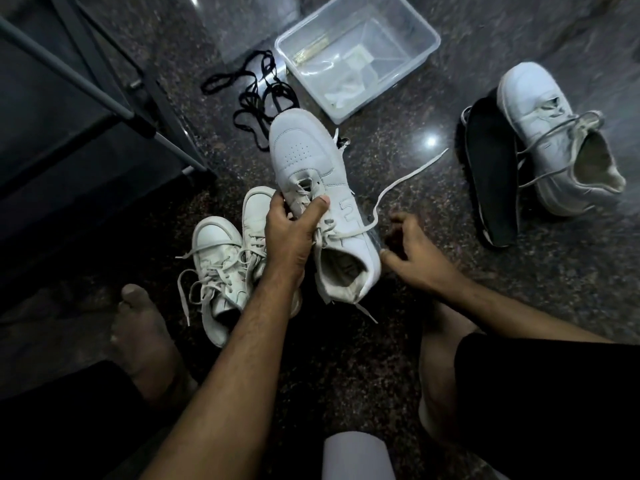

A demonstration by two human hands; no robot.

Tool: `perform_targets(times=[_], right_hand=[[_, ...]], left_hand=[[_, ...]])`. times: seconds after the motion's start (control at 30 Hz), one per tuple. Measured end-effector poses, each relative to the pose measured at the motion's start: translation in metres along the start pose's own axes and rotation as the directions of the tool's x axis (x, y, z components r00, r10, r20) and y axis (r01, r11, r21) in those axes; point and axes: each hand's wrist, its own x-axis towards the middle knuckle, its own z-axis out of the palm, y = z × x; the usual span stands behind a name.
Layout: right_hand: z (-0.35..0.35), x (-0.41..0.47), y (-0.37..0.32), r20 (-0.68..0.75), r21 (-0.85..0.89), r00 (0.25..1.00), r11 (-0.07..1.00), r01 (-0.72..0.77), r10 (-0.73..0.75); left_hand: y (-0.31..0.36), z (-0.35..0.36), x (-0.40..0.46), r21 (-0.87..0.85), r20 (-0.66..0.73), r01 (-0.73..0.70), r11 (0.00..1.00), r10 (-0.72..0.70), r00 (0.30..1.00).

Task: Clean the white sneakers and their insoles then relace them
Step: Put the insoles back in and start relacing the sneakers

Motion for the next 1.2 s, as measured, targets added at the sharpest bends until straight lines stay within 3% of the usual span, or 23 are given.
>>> perform_targets(times=[0.07, 0.13, 0.23, 0.3, 0.47, 0.53, 0.67, 0.8, 0.9, 1.03, 1.1, 1.2], right_hand=[[0.009, -0.001, 0.006, 0.021, -0.050, 0.999, 0.998, -0.045, 0.046], [0.017, 0.000, 0.006, 0.014, -0.218, 1.000, 0.976, -0.006, 0.009], [0.024, 0.002, -0.003, 0.028, -0.470, 1.000, 0.882, 0.011, 0.002], [0.029, 0.003, -0.007, 0.044, -0.545, 0.999, 0.838, 0.029, -0.006], [0.024, 0.006, -0.005, 0.013, -0.346, 0.999, 0.938, -0.032, 0.039], [0.013, 0.005, -0.004, -0.021, -0.348, 0.999, 0.936, -0.055, 0.050], [-0.024, -0.005, 0.014, -0.166, -0.383, 0.976, 0.903, -0.195, 0.141], [-0.051, -0.018, 0.033, -0.378, -0.289, 0.881, 0.868, -0.403, 0.283], [-0.056, -0.019, 0.045, -0.484, -0.343, 0.852, 0.854, -0.392, 0.197], [-0.041, -0.011, 0.046, -0.347, -0.670, 0.938, 0.708, -0.226, -0.029], [-0.028, -0.009, 0.042, -0.217, -0.708, 0.976, 0.687, -0.162, 0.006], [-0.016, -0.006, 0.038, -0.097, -0.587, 0.984, 0.789, -0.180, 0.151]], left_hand=[[0.008, -0.003, 0.000, 0.036, -0.013, -0.038, 0.999, 0.038, 0.999], [0.017, -0.007, 0.003, 0.054, -0.037, -0.049, 0.997, 0.051, 0.998], [0.028, -0.013, 0.006, 0.030, -0.074, -0.029, 0.999, 0.031, 0.997], [0.030, -0.015, 0.004, 0.015, -0.102, 0.002, 1.000, 0.000, 0.995], [0.027, -0.018, -0.001, 0.004, -0.083, 0.046, 0.999, -0.045, 0.995], [0.026, -0.017, -0.002, 0.007, -0.065, 0.043, 0.999, -0.043, 0.997], [0.024, -0.011, 0.000, 0.033, -0.068, 0.021, 0.999, -0.018, 0.998], [0.017, 0.000, 0.007, 0.131, -0.150, 0.047, 0.990, -0.027, 0.988], [0.011, 0.014, 0.006, 0.247, -0.142, 0.044, 0.968, -0.008, 0.990], [0.004, 0.035, 0.001, 0.442, -0.093, 0.027, 0.897, 0.016, 0.996], [0.001, 0.043, -0.001, 0.516, -0.064, 0.024, 0.857, 0.011, 0.998], [-0.006, 0.051, -0.002, 0.578, -0.040, 0.029, 0.815, -0.008, 0.999]])
